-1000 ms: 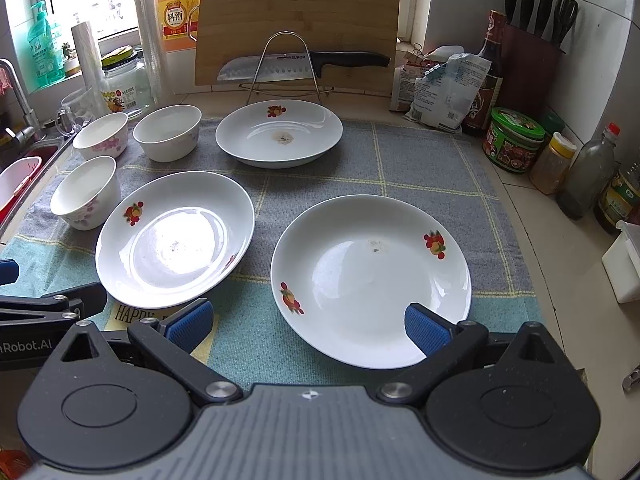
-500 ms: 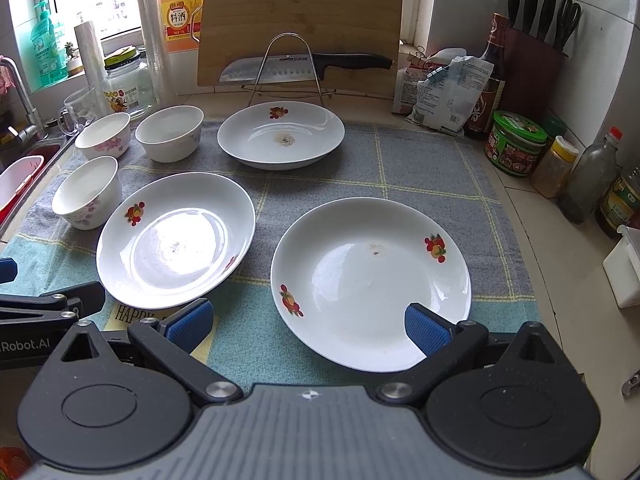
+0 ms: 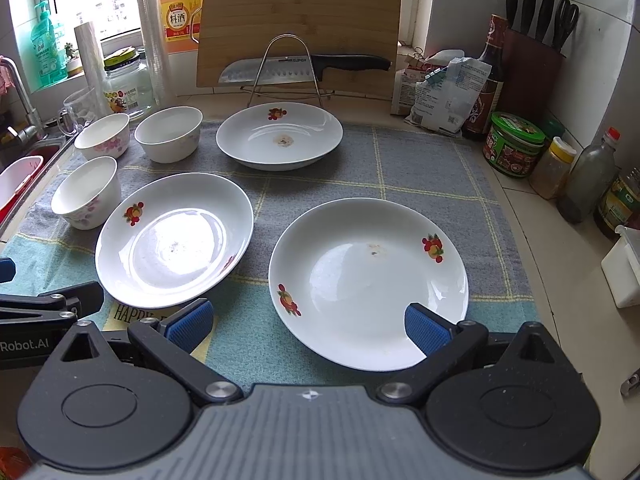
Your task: Organize plates and bowls
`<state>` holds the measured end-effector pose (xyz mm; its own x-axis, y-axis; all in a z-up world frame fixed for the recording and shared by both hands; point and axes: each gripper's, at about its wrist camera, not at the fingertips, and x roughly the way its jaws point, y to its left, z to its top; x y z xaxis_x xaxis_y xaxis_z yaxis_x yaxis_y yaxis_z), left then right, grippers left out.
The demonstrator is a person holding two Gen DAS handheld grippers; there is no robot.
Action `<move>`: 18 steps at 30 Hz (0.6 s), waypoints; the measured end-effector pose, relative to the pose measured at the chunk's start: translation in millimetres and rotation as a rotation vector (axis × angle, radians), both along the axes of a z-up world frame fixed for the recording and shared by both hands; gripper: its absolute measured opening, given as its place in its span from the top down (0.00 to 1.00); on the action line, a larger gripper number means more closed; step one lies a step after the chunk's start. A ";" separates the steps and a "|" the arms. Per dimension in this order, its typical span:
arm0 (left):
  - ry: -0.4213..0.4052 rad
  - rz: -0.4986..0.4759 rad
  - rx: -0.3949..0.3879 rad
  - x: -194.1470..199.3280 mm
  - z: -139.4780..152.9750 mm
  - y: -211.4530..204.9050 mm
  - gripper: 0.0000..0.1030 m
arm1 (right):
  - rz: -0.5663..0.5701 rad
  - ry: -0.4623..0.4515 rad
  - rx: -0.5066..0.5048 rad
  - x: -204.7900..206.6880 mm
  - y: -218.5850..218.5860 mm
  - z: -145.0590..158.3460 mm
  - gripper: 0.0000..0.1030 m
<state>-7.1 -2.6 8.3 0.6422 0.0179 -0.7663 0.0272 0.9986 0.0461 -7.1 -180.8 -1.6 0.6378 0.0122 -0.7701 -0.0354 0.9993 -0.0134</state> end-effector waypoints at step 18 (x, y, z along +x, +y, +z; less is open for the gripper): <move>-0.019 0.009 0.007 -6.0 3.3 -14.0 0.01 | 0.040 -0.041 -0.008 -6.7 -11.7 4.7 0.00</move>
<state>-13.2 -16.6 11.6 0.6562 0.0295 -0.7540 0.0170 0.9984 0.0539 -13.8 -192.5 3.0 0.6677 0.0319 -0.7437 -0.0743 0.9969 -0.0240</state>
